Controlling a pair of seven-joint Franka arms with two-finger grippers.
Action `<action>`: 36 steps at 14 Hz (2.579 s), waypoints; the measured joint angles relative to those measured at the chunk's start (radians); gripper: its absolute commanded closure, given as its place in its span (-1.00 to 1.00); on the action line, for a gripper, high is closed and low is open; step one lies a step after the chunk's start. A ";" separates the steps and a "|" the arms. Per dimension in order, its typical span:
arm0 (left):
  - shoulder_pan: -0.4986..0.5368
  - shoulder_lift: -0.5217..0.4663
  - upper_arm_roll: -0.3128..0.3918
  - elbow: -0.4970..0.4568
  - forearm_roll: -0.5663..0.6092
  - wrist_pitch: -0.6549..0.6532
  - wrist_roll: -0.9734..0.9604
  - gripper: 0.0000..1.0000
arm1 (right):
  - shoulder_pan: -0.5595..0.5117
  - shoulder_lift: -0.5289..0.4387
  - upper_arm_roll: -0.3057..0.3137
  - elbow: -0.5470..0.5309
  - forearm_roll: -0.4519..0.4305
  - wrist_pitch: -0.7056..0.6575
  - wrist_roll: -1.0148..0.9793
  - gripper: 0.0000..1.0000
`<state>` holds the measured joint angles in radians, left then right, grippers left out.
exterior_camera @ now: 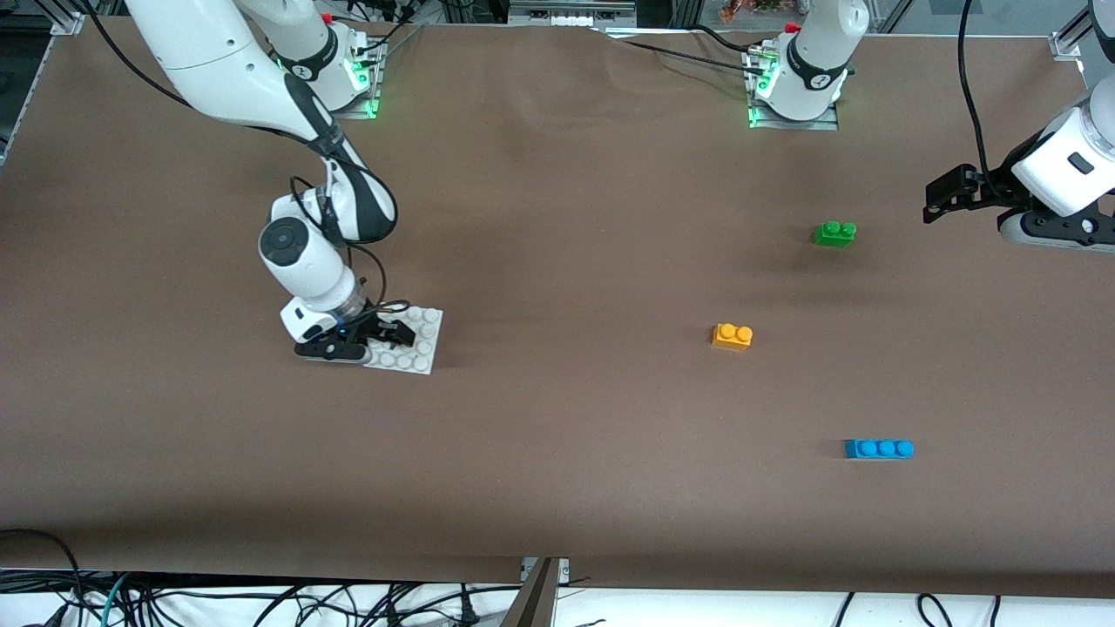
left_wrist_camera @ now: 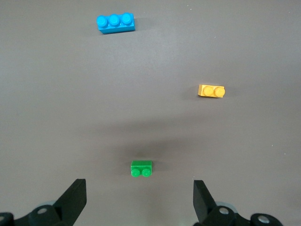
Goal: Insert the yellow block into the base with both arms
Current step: 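Push the white base plate with the right gripper toward the yellow block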
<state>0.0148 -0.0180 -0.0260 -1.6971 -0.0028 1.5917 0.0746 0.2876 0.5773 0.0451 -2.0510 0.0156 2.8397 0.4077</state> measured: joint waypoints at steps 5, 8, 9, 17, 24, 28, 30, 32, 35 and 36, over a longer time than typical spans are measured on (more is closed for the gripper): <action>0.000 0.000 0.000 0.000 0.000 -0.001 0.000 -1.00 | 0.123 0.036 -0.038 0.059 -0.002 0.000 0.059 -0.37; 0.000 0.000 0.000 0.000 0.000 -0.001 0.000 -1.00 | 0.187 0.060 -0.066 0.096 -0.002 -0.001 0.060 -0.37; 0.000 0.000 0.000 0.000 0.000 -0.001 0.000 -1.00 | 0.201 0.067 -0.068 0.107 -0.002 -0.001 0.061 -0.37; 0.000 0.000 0.000 0.000 0.000 -0.001 0.000 -1.00 | 0.386 0.165 -0.135 0.285 -0.004 -0.088 0.238 -0.37; 0.000 0.000 0.000 0.000 0.000 -0.001 0.000 -1.00 | 0.500 0.278 -0.146 0.506 -0.005 -0.213 0.393 -0.37; 0.000 0.000 0.000 0.000 0.000 -0.002 0.000 -1.00 | 0.562 0.323 -0.165 0.580 -0.011 -0.222 0.412 -0.37; 0.000 0.000 0.000 0.000 0.000 -0.002 0.000 -1.00 | 0.575 0.333 -0.165 0.598 -0.020 -0.222 0.412 -0.37; 0.000 0.000 0.000 0.000 0.000 -0.006 0.000 -1.00 | 0.590 0.343 -0.166 0.615 -0.022 -0.226 0.420 -0.38; 0.000 0.000 0.000 0.000 0.000 -0.006 0.000 -1.00 | 0.604 0.356 -0.165 0.647 -0.022 -0.254 0.443 -0.45; 0.000 0.000 0.000 0.000 0.000 -0.007 0.000 -1.00 | 0.604 0.359 -0.165 0.660 -0.022 -0.273 0.447 -0.47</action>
<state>0.0148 -0.0180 -0.0259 -1.6971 -0.0028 1.5850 0.0746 0.8916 0.9364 -0.1203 -1.3908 -0.0062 2.5671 0.8549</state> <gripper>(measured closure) 0.000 0.300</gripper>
